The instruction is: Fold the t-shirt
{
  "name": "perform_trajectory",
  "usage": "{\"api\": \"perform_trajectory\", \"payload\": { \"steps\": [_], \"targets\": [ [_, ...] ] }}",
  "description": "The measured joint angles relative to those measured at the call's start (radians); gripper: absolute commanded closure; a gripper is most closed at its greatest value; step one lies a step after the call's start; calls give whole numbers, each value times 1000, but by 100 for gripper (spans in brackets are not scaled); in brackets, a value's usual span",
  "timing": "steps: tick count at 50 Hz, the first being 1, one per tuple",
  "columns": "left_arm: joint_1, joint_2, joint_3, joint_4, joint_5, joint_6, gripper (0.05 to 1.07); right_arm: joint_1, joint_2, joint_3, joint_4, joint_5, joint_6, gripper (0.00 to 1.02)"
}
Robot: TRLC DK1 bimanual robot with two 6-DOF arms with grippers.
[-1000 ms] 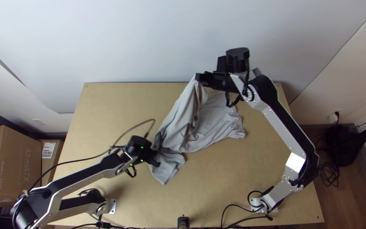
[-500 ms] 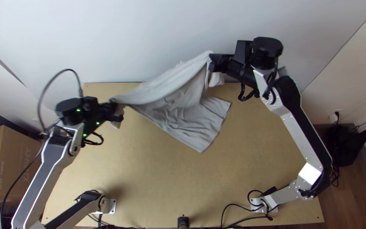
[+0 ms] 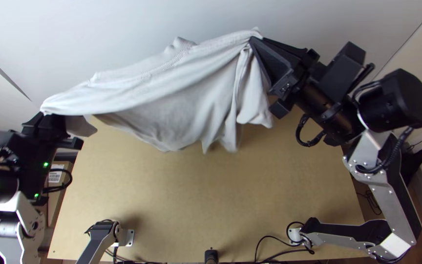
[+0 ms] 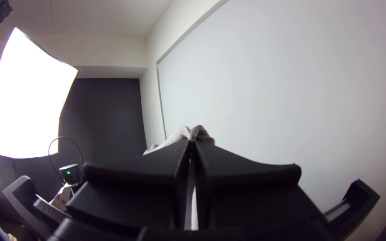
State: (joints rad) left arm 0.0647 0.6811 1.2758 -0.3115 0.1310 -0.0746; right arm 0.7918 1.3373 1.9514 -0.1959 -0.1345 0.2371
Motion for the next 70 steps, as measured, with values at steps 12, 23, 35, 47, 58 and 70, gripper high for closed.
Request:
{"api": "perform_trajectory", "payload": {
  "steps": [12, 23, 35, 47, 58, 70],
  "targets": [
    [-124, 53, -53, 69, 8, -15, 105, -163, -114, -326, 31, 34, 84, 100],
    [-398, 242, -124, 75, 21, -19, 105, -369, -184, -689, 73, 27, 144, 100],
    [-561, 427, -185, 113, 117, 9, 105, -622, -279, -962, 147, -40, 196, 100],
    [-723, 625, -216, 253, 124, 27, 105, -864, -298, -1205, 167, -77, 239, 100],
    [-844, 813, -207, 314, 126, 26, 105, -1047, -296, -1316, 178, -155, 242, 99],
    [-930, 978, -136, 382, 140, 17, 105, -1180, -279, -1318, 172, -211, 242, 41]
  ]
}}
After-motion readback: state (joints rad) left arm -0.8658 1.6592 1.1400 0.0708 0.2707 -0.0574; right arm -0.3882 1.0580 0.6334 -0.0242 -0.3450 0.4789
